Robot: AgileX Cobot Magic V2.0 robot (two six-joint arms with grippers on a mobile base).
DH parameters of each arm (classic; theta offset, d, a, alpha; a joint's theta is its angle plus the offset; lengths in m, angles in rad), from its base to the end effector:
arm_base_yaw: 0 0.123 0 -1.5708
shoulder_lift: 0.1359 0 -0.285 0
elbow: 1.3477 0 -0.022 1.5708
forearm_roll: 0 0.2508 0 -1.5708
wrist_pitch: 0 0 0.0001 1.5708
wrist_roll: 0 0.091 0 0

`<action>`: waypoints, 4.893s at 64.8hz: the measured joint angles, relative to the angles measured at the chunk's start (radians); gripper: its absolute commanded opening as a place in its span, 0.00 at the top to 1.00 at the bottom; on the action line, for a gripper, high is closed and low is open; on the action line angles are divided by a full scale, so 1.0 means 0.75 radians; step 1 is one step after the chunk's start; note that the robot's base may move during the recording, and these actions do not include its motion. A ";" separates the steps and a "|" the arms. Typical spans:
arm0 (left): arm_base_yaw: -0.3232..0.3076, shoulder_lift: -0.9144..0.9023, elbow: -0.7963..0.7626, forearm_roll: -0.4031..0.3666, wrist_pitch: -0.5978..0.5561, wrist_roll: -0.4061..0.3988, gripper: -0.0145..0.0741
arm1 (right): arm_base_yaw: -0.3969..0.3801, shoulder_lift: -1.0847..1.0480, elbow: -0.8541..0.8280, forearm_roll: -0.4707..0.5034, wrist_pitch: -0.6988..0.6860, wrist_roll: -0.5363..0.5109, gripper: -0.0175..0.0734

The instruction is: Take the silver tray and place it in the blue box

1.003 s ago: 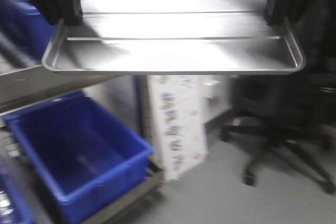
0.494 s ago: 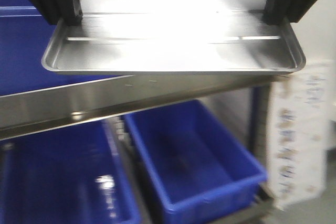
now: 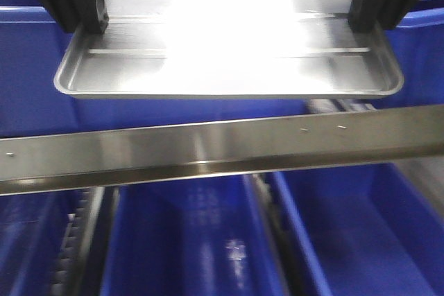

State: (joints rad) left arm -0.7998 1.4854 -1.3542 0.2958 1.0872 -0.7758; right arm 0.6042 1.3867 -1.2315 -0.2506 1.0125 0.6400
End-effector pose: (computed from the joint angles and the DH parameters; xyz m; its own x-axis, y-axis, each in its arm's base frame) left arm 0.2292 -0.2022 0.3397 -0.8670 0.0699 -0.4933 0.1230 0.9895 -0.0760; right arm 0.2421 0.1438 0.3347 -0.8587 -0.0178 -0.5122 -0.0641 0.9953 0.0729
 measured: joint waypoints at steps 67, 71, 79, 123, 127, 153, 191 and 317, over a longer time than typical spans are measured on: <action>0.000 0.000 0.000 0.000 0.000 0.000 0.95 | 0.000 0.000 0.000 0.000 0.000 0.000 0.74; 0.000 0.000 0.000 0.000 0.000 0.000 0.95 | 0.000 0.000 0.000 0.000 0.000 0.000 0.74; 0.000 0.000 0.000 0.000 0.000 0.000 0.95 | 0.000 0.000 0.000 0.000 0.000 0.000 0.74; 0.000 0.000 0.000 0.000 0.000 0.000 0.95 | 0.000 0.000 0.000 0.000 0.000 0.000 0.74; 0.000 0.000 0.000 0.000 0.000 0.000 0.95 | 0.000 0.000 0.000 0.000 0.000 0.000 0.74; 0.000 0.000 0.000 0.000 -0.003 0.000 0.95 | 0.000 0.000 0.000 0.000 0.005 0.000 0.74; 0.054 0.012 -0.489 0.080 0.077 0.234 0.95 | -0.008 -0.047 -0.448 -0.076 0.164 -0.036 0.74; 0.334 0.511 -0.749 -0.006 -0.101 0.430 0.36 | -0.212 0.543 -0.784 -0.103 -0.014 -0.186 0.55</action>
State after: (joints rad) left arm -0.5491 1.8684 -1.9158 0.2916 1.0116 -0.4536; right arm 0.4448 1.7940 -1.8195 -0.3278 1.0021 0.5002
